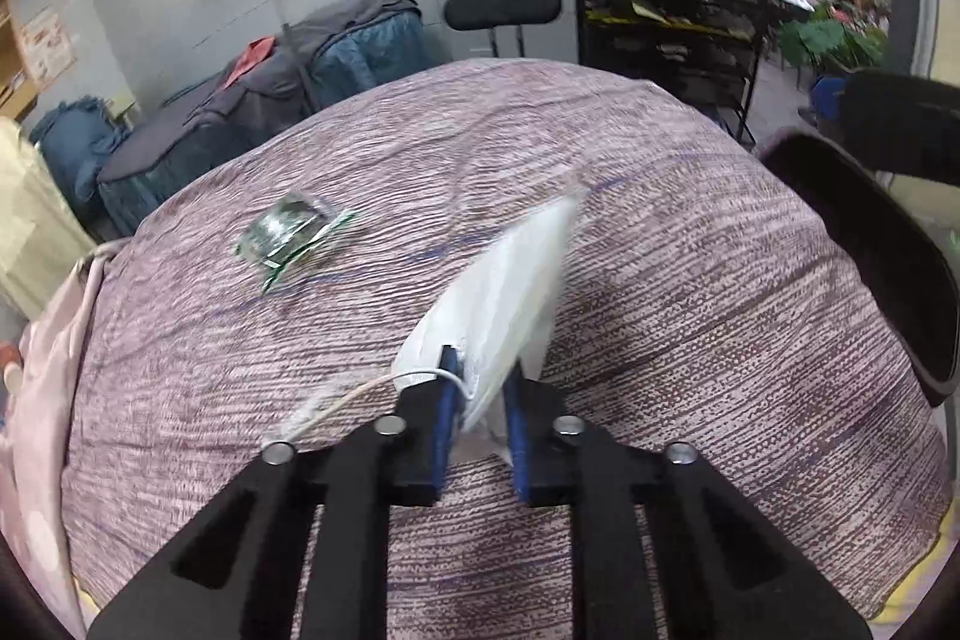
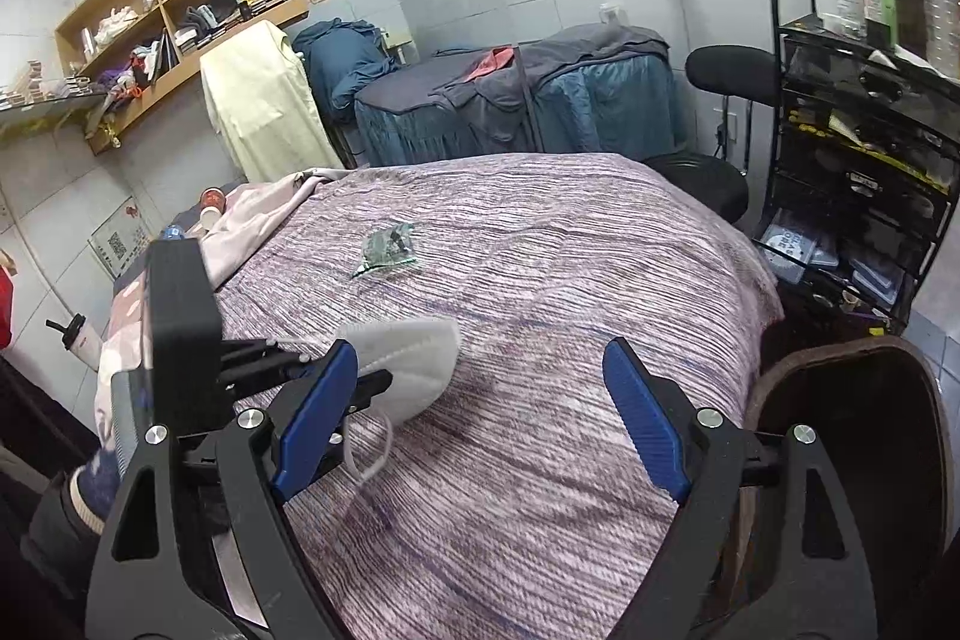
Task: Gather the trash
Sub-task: 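Grasp the white face mask with the left gripper while the right grasps the green wrapper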
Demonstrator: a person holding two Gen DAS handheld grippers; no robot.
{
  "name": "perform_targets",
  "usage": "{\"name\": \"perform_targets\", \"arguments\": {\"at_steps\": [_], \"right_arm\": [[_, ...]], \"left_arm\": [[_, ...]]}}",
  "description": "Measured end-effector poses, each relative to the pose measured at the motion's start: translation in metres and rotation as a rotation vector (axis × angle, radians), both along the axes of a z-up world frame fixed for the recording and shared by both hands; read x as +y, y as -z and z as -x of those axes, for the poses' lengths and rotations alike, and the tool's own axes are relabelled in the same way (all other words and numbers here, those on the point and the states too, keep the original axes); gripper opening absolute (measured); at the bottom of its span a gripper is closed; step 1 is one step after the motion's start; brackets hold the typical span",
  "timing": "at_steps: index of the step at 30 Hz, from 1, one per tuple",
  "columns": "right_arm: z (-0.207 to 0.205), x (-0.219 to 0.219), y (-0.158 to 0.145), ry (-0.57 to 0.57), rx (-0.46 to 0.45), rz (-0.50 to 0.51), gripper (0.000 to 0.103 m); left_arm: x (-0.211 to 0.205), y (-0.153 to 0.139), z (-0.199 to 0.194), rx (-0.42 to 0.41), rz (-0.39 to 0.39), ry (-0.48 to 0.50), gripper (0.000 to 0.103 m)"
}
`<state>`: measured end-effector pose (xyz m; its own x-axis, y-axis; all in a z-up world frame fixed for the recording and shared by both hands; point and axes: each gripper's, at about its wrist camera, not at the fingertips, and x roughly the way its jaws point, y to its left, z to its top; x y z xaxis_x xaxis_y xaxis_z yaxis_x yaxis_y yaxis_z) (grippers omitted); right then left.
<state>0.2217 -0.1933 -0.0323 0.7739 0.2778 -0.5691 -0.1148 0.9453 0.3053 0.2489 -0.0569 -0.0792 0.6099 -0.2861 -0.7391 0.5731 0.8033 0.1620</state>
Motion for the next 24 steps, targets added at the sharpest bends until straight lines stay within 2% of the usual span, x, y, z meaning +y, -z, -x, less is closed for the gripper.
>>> {"name": "perform_targets", "arguments": {"at_steps": [4,7,14,19,24], "right_arm": [[-0.031,0.017,0.002,-0.05,0.029,-0.019,0.083],[-0.06,0.037,0.006,-0.097,0.063,-0.021,0.083],[-0.127,0.092,0.026,-0.175,0.125,0.037,0.083],[-0.169,0.132,0.04,-0.193,0.143,0.133,0.083],[-0.205,0.163,0.053,-0.175,0.156,0.231,0.083]], "left_arm": [[0.035,-0.015,0.005,0.016,0.147,-0.082,0.006],[0.062,-0.024,0.011,-0.005,0.193,-0.18,0.006],[0.119,-0.041,0.033,-0.152,0.175,-0.404,0.006],[0.14,-0.044,0.037,-0.149,0.217,-0.46,0.006],[0.143,-0.042,0.034,-0.128,0.264,-0.476,0.006]]}}
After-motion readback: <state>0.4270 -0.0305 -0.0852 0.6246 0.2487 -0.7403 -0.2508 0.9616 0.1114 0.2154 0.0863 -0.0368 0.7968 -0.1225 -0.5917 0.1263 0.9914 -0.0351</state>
